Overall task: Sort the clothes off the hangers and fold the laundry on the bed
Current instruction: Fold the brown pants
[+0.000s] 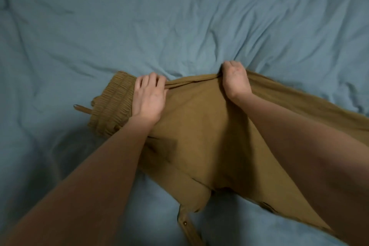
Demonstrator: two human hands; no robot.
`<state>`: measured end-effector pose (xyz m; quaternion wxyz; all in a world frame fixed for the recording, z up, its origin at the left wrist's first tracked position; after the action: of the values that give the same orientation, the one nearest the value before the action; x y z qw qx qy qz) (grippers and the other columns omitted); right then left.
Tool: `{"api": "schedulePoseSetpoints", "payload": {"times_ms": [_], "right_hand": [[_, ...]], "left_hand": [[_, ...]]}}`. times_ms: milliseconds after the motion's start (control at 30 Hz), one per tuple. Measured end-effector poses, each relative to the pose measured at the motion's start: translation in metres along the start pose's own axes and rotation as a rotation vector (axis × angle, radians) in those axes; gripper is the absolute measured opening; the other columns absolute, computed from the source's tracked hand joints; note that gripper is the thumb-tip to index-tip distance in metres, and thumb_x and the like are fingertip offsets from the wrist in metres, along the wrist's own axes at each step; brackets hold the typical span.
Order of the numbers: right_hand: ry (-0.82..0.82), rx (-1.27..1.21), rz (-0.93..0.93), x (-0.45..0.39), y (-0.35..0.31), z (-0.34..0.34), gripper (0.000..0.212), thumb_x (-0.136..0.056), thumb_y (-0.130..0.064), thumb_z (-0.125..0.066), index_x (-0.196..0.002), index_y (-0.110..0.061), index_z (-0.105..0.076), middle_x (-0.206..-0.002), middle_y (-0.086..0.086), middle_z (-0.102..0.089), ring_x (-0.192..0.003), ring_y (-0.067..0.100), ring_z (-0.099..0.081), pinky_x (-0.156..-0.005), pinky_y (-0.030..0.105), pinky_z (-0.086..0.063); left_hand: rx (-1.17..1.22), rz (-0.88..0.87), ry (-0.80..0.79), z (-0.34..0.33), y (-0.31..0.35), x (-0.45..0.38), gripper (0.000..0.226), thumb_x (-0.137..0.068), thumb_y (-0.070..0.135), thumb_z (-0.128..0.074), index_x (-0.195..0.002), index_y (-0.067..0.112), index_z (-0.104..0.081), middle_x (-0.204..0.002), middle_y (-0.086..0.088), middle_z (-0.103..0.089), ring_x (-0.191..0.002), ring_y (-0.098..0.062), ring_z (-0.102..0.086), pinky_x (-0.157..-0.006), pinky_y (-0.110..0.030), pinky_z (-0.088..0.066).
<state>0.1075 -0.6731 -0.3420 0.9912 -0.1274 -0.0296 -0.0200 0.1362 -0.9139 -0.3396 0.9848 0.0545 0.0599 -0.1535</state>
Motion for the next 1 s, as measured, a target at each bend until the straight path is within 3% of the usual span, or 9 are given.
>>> {"api": "schedulePoseSetpoints", "payload": {"times_ms": [100,200,300,367,567,633,700,833,1000], "right_hand": [[0.073,-0.048,-0.099,0.013,-0.019,-0.001,0.022,-0.096,-0.013,-0.040,-0.107,0.001,-0.053,-0.115,0.025,-0.050,-0.109,0.038,-0.045,-0.096,0.040,-0.029],[0.170,-0.157,0.079,0.056,-0.072,0.005,0.046,-0.096,-0.034,-0.035,-0.123,-0.001,-0.053,-0.135,0.022,-0.047,-0.129,0.037,-0.041,-0.112,0.044,-0.025],[-0.057,-0.233,0.243,0.099,-0.125,-0.007,0.057,-0.100,-0.041,-0.030,-0.147,-0.009,-0.034,-0.158,0.010,-0.022,-0.147,0.021,-0.013,-0.121,0.037,-0.005],[-0.116,-0.208,0.205,0.105,-0.143,-0.019,0.058,-0.103,-0.041,-0.026,-0.152,-0.012,-0.020,-0.161,0.006,-0.009,-0.149,0.017,-0.001,-0.120,0.034,0.004],[-0.165,-0.125,0.179,0.099,-0.158,-0.029,0.060,-0.102,-0.045,-0.020,-0.154,-0.019,-0.006,-0.161,0.000,0.002,-0.148,0.015,0.007,-0.120,0.035,0.008],[-0.190,-0.119,0.189,0.094,-0.163,-0.029,0.060,-0.102,-0.047,-0.020,-0.154,-0.021,-0.005,-0.161,-0.001,0.002,-0.148,0.014,0.009,-0.120,0.034,0.008],[-0.198,-0.145,0.187,0.088,-0.172,-0.030,0.060,-0.102,-0.046,-0.021,-0.154,-0.022,-0.004,-0.162,-0.002,0.001,-0.148,0.012,0.007,-0.120,0.034,0.006],[-0.106,-0.143,0.209,0.076,-0.184,-0.038,0.059,-0.101,-0.046,-0.018,-0.154,-0.026,-0.005,-0.161,-0.002,-0.001,-0.148,0.012,0.004,-0.120,0.033,0.003],[-0.125,0.057,0.149,0.065,-0.160,-0.066,0.063,-0.096,-0.051,-0.006,-0.154,-0.025,0.001,-0.162,-0.001,0.004,-0.148,0.014,0.006,-0.120,0.032,0.005]], "left_hand": [[0.034,0.090,0.005,0.006,-0.007,0.003,0.037,-0.098,0.035,-0.044,-0.116,0.006,-0.058,-0.113,-0.017,-0.057,-0.108,-0.035,-0.050,-0.110,-0.045,-0.024],[0.083,0.299,0.143,0.028,-0.023,0.016,0.046,-0.098,0.044,-0.041,-0.124,0.008,-0.054,-0.123,-0.015,-0.054,-0.118,-0.033,-0.047,-0.113,-0.047,-0.022],[0.200,0.731,0.093,0.044,-0.048,0.039,0.062,-0.091,0.054,-0.050,-0.130,0.006,-0.048,-0.128,-0.019,-0.050,-0.121,-0.036,-0.045,-0.104,-0.046,-0.032],[0.247,0.822,0.048,0.048,-0.061,0.051,0.069,-0.088,0.062,-0.050,-0.125,0.003,-0.051,-0.125,-0.020,-0.052,-0.119,-0.036,-0.047,-0.100,-0.046,-0.037],[0.427,0.919,-0.165,0.051,-0.091,0.062,0.079,-0.075,0.079,-0.049,-0.109,0.009,-0.062,-0.112,-0.014,-0.065,-0.110,-0.034,-0.058,-0.093,-0.041,-0.047],[0.627,0.924,-0.146,0.054,-0.096,0.050,0.065,-0.076,0.069,-0.062,-0.104,0.010,-0.066,-0.107,-0.010,-0.069,-0.105,-0.029,-0.062,-0.091,-0.035,-0.049],[0.702,0.802,-0.063,0.061,-0.097,0.038,0.049,-0.080,0.053,-0.069,-0.101,0.008,-0.068,-0.102,-0.010,-0.070,-0.099,-0.025,-0.064,-0.086,-0.030,-0.047],[0.515,0.608,0.068,0.073,-0.126,0.018,0.040,-0.088,0.051,-0.061,-0.100,0.013,-0.068,-0.103,-0.009,-0.071,-0.098,-0.029,-0.063,-0.082,-0.036,-0.049],[0.116,0.593,-0.026,0.067,-0.174,0.001,0.045,-0.096,0.054,-0.042,-0.100,0.016,-0.066,-0.103,-0.014,-0.067,-0.100,-0.035,-0.060,-0.077,-0.039,-0.045]]}}
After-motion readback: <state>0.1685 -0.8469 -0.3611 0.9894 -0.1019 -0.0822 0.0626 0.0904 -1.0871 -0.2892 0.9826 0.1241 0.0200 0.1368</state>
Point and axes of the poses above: each hand's wrist, its own x-axis away from the middle knuckle, its own z-axis out of the back of the hand, y = z × x, the point moved 1 cm from there along -x, towards the middle knuckle
